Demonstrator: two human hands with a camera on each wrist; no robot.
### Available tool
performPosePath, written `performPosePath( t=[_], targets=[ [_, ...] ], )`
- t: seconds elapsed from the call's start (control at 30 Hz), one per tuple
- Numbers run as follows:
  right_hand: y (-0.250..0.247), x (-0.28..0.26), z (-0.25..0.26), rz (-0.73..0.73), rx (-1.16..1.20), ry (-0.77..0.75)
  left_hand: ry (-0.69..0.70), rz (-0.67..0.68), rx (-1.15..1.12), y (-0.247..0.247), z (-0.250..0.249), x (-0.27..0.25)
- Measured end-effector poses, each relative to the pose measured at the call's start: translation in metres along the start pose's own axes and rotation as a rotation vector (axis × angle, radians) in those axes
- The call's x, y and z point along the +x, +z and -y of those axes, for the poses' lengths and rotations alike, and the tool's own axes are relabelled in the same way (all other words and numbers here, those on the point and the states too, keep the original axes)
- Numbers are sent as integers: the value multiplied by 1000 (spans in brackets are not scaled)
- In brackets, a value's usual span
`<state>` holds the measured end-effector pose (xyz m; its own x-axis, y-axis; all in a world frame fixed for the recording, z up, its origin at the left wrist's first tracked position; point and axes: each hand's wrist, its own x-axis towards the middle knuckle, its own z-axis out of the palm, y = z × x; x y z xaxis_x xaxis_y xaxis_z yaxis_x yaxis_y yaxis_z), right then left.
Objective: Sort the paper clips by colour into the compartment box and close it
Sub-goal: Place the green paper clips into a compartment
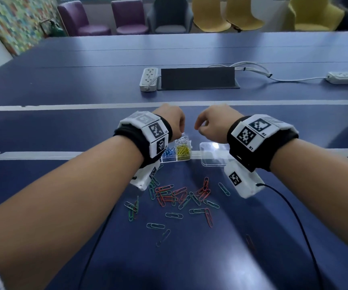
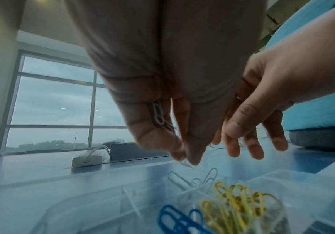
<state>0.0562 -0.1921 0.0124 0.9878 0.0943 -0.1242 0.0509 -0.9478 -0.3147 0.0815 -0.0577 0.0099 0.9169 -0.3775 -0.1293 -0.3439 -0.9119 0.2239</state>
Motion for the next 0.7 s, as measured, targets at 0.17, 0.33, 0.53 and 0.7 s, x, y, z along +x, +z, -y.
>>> performPosePath(
  t=[0.17, 0.33, 0.53, 0.7],
  targets=[
    [1, 2, 2, 12, 14, -11, 26, 44, -37, 0, -6, -3],
    [1, 6, -2, 8, 34, 9, -15, 84, -87, 6, -7, -3],
    [2, 5, -5, 27, 33, 17, -8, 45, -162, 8, -9, -2],
    [5, 5, -4, 21, 18, 12, -1, 27, -203, 9, -6, -5]
  ],
)
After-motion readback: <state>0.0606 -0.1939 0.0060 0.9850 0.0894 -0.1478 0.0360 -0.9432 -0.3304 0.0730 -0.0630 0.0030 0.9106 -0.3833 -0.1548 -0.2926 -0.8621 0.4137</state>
